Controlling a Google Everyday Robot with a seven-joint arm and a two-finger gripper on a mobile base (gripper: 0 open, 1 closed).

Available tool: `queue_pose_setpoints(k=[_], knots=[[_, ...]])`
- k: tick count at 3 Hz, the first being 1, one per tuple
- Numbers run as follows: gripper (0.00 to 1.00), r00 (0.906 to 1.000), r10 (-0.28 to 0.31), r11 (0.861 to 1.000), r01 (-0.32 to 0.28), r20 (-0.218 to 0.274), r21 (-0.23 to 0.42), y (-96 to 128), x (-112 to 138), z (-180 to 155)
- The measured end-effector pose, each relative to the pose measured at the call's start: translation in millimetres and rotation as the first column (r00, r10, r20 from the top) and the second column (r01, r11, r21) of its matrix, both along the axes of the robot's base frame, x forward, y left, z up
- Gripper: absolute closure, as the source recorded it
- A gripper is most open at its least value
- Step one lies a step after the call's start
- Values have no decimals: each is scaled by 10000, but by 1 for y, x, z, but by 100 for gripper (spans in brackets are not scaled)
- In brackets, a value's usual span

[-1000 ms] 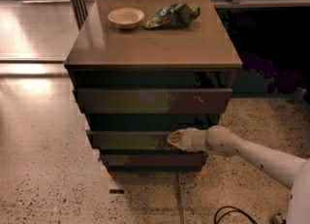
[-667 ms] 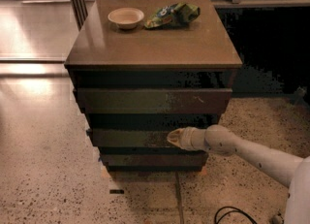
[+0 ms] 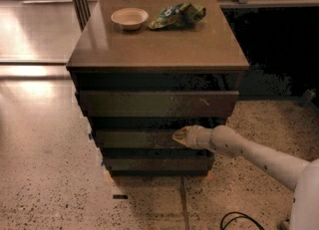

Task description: Close middle drawer

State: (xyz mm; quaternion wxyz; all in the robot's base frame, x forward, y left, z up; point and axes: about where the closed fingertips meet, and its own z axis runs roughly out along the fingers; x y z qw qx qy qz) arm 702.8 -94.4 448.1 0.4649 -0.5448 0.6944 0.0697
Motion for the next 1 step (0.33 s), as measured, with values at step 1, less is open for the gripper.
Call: queue_pose_setpoints(k=[1], knots=[[100,10000,0,10000,0,0,0,0,0,0]])
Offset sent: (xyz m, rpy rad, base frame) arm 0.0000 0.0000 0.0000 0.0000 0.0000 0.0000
